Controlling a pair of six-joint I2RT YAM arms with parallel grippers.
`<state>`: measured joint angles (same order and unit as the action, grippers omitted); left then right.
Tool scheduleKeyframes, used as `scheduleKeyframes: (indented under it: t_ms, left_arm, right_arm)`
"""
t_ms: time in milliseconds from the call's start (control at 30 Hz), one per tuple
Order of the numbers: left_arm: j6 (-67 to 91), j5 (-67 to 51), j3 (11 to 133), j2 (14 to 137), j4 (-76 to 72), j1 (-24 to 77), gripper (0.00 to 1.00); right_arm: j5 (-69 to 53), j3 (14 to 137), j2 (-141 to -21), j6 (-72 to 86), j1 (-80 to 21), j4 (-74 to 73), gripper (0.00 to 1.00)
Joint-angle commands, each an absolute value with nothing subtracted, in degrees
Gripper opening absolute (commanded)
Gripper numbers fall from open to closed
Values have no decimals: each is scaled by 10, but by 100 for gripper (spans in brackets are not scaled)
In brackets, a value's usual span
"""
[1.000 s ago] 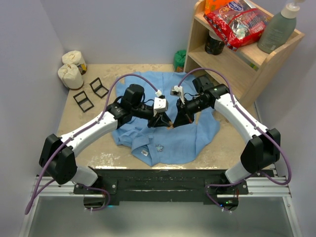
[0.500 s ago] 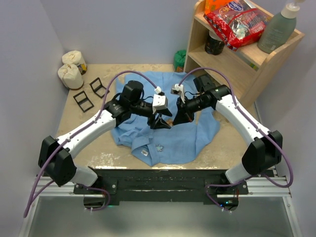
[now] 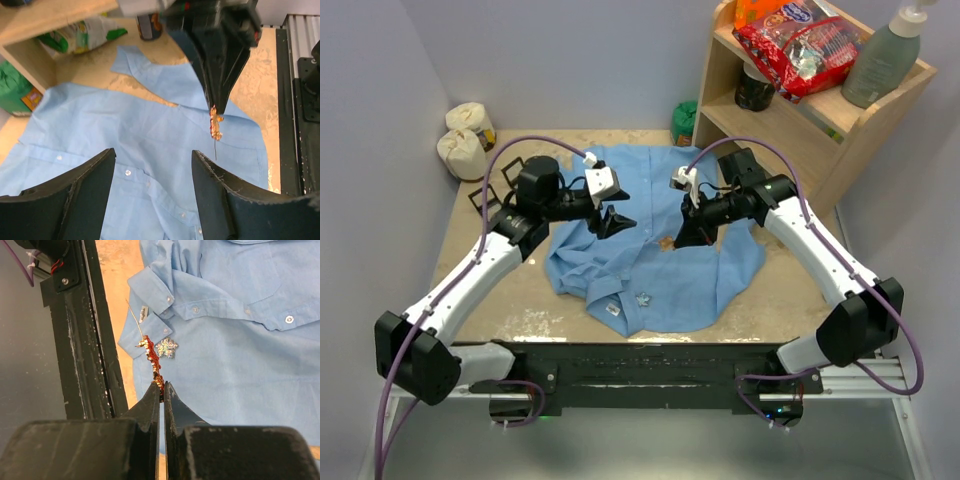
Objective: Remove the brooch from the garment
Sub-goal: Close the brooch.
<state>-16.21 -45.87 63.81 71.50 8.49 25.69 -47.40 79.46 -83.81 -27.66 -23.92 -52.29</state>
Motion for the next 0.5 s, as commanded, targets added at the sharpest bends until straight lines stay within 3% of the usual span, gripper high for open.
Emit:
scheduleKeyframes:
  t_ms: [0,467]
  left_arm:
    - [-149,-434,613,725,52,258,68]
    - [-165,-410,640,795,75,307,67]
  right_arm:
    - [-468,795,-815,-271,-236,-507,0]
    - [-475,790,-814,-269,-236,-508,0]
